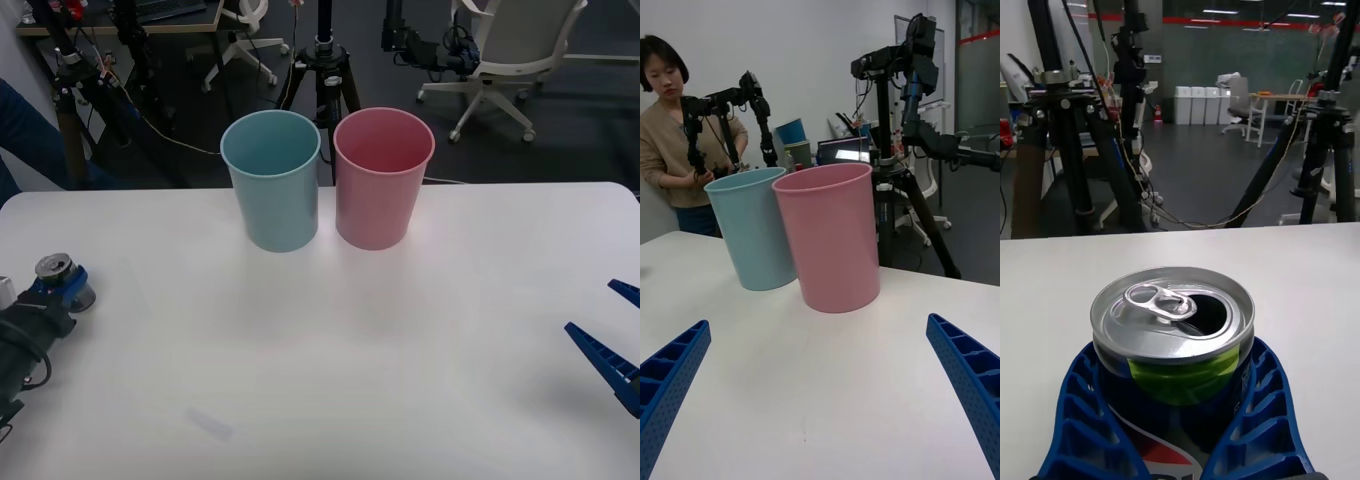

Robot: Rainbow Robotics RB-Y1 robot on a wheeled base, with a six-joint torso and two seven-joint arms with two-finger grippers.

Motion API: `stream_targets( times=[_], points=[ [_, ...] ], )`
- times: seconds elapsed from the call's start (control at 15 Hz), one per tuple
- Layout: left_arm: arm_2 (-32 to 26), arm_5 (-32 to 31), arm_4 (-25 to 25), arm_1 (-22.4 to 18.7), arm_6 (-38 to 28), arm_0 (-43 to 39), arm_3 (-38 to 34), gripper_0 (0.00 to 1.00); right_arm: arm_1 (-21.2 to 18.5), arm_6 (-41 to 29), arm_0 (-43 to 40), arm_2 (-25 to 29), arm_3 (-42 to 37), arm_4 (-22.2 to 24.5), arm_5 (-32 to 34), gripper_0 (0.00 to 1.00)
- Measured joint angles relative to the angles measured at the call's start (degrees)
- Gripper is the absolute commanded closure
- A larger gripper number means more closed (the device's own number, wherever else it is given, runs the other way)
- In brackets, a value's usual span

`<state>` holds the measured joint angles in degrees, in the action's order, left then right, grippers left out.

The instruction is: Grasp the object on the table and drop it into the matching bin: aluminum can to the light blue bin, PET bottle to the pink bin.

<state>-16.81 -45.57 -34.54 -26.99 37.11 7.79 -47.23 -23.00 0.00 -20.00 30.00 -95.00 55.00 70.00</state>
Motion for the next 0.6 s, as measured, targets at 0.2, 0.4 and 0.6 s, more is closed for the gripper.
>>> stream_targets(
  times=[0.2, 0.4, 0.6],
  points=[
    [1.27, 0.11, -0.01, -0.61, -1.25, -6.36, -10.6, 1.0, 0.0, 0.0, 0.0, 0.0, 0.0, 0.0, 0.0, 0.0],
    [3.62, 2.0, -0.07, -2.87, -4.04, -12.94, -22.12, 1.0, 0.0, 0.0, 0.0, 0.0, 0.0, 0.0, 0.0, 0.0],
    [6.58, 6.23, -0.09, -7.13, -11.9, -20.14, -36.2, 1.0, 0.0, 0.0, 0.0, 0.0, 0.0, 0.0, 0.0, 0.0]
  ],
)
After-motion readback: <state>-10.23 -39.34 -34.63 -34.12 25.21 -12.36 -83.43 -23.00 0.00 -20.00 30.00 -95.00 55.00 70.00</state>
